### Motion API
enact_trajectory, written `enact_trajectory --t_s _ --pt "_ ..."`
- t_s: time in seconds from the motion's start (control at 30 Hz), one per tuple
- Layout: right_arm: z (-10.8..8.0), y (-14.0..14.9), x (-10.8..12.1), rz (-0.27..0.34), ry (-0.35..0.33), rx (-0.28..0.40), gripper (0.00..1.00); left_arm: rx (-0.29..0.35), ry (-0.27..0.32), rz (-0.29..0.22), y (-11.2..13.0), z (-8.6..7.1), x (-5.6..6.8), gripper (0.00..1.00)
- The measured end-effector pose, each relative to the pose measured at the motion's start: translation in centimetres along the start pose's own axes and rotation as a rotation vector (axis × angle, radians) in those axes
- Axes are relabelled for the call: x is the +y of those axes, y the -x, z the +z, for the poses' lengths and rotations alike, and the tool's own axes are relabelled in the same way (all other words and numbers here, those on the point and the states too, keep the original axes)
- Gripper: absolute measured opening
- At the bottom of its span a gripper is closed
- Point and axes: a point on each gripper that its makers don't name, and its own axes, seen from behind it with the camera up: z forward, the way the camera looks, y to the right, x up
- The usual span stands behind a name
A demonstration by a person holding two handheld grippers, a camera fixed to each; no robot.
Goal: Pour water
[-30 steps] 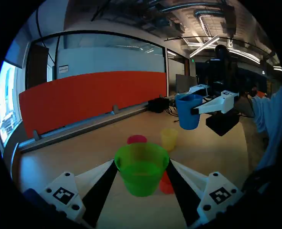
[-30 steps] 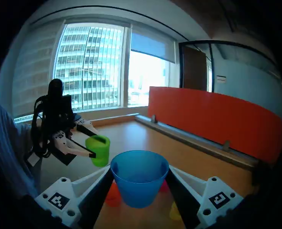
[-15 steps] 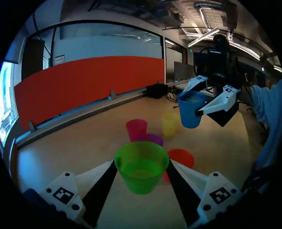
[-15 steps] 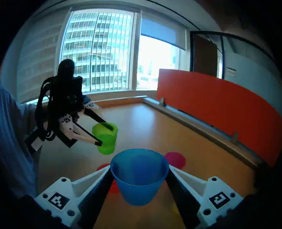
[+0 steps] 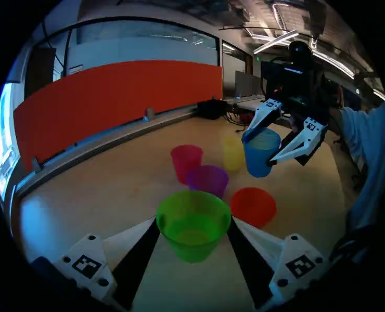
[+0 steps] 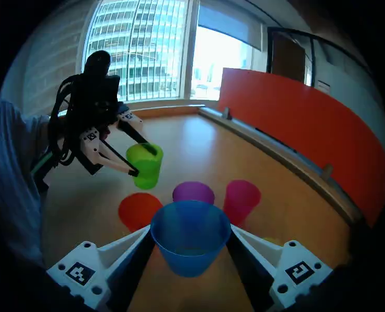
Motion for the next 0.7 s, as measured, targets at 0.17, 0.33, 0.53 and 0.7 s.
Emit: enact_trajectory --t_s 0.17,0.33,0.53,0.7 --pt "0.7 1.0 0.1 0.007 -0.012 -0.024 0.91 -0.025 0.009 0.001 0.9 0.7 -0.2 0.87" --pt "1.3 1.8 0.1 0.005 -0.018 -0.043 0.92 -0.042 0.018 0.002 1.6 1.3 -0.3 0.87" --pt "2.0 2.7 0.1 0.010 -0.026 -0.062 0.92 -0.052 0.026 -0.003 2.2 1.9 -0.4 0.87" --pt "2.4 3.4 0.0 0.006 -0.029 -0.077 0.92 -0.058 0.028 -0.003 2.5 2.2 -0.5 0.87"
